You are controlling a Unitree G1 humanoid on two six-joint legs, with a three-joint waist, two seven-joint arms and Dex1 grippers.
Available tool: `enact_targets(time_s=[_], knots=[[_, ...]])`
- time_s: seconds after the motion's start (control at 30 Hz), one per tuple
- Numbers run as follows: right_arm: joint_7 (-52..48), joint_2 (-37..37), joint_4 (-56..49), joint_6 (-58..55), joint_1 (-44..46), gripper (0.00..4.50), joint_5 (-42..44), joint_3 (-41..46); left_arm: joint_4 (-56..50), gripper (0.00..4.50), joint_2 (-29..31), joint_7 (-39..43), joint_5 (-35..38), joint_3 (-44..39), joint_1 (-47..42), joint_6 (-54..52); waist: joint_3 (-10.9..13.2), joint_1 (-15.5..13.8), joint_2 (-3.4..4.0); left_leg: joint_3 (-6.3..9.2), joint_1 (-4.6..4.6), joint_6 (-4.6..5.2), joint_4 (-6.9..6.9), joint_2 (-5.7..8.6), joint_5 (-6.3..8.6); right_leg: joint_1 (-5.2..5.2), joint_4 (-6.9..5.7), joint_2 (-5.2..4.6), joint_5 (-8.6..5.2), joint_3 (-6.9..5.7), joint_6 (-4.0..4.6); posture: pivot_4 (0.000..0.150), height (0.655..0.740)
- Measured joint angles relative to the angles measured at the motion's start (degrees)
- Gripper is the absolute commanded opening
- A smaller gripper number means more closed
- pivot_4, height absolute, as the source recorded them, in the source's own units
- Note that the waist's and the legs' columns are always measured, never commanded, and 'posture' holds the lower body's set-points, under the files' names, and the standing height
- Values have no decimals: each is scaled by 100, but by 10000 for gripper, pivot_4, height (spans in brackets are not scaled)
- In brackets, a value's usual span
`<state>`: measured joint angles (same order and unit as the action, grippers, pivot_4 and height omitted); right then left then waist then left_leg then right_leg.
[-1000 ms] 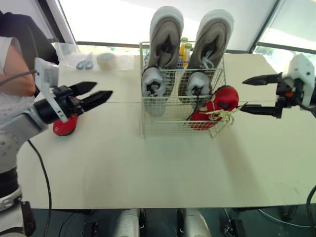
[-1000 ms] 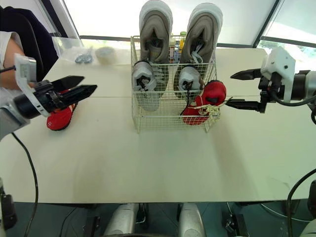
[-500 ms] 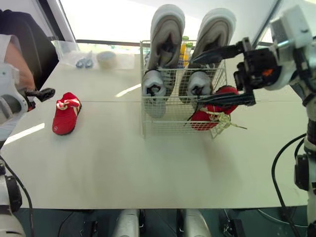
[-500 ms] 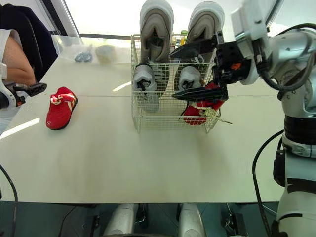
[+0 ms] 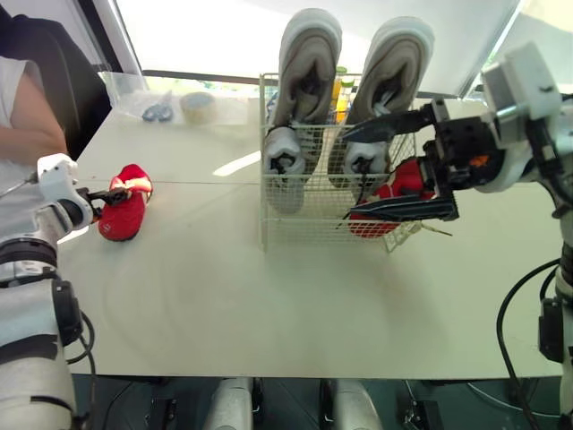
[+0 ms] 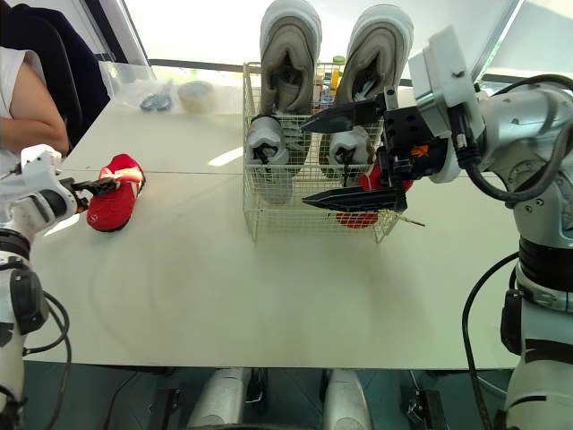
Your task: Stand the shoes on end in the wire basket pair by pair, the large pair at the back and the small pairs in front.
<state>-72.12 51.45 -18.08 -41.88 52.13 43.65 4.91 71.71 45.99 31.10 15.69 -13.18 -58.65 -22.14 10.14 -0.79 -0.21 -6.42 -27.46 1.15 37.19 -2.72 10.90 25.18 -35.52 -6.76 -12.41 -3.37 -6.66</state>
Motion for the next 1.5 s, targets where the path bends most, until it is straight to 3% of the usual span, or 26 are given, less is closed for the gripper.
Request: enact_targets(time_s=[0.1,0.2,0.43,0.57,0.7,0.8,0.87,1.0,1.2,1.5], knots=[[105,56,-132,-104,-43,44302,56,9,147,45000,-119,-164,-92,-67,-70,247,-1,5,0,0,3,2,0,0,-1,-1,-3,-1,0,0,-1,1500,7400],[164,103,-193,-138,-66,45000,65,10,271,36241,-164,-433,-152,-186,-68,392,-1,1,0,2,4,4,3,0,-2,-1,-7,-1,0,0,-1,1500,7400],[268,162,-236,-149,-166,45000,104,9,331,236,-254,-527,-283,-232,-67,402,-2,10,-1,1,4,5,4,0,-3,-2,-11,-1,1,0,-1,1500,7400],[306,162,-254,-145,-175,45000,105,8,340,236,-249,-330,-274,-320,-72,375,-2,0,-2,2,4,6,7,0,-3,-2,-14,-1,1,-1,-1,1500,7400],[312,161,-255,-96,-179,45000,58,-15,-30,236,-387,372,-30,-562,-181,482,5,-7,-26,10,-4,5,10,-1,-3,-1,-13,-1,1,-9,-1,1500,7400],[308,154,-248,-40,-192,45000,8,-45,-1437,236,-748,748,572,-949,-113,693,3,9,-41,11,-6,6,10,-4,-3,-7,-2,-4,2,-8,1,1500,7400],[297,152,-218,3,-196,45000,-24,-74,-3085,236,-1169,707,1120,-1204,234,627,2,25,-40,13,2,18,9,-3,2,-14,1,-9,3,2,0,1500,7400],[238,152,-18,95,-186,45000,-116,-183,-6104,236,-2510,-169,1862,-1212,1148,511,1,45,-38,4,15,26,17,1,4,-32,-1,-6,10,4,-12,1500,7400],[88,172,307,133,60,45000,-295,-291,-7727,236,-3638,-1224,1500,-529,1521,1047,1,13,-39,9,31,18,27,-1,-2,-48,-5,7,13,1,-18,1500,7400],[-130,168,720,135,429,45000,-593,-637,-8281,236,-3926,-1248,702,594,2194,1659,0,11,-37,9,33,21,28,-1,0,-53,8,5,4,1,7,1500,7400]])
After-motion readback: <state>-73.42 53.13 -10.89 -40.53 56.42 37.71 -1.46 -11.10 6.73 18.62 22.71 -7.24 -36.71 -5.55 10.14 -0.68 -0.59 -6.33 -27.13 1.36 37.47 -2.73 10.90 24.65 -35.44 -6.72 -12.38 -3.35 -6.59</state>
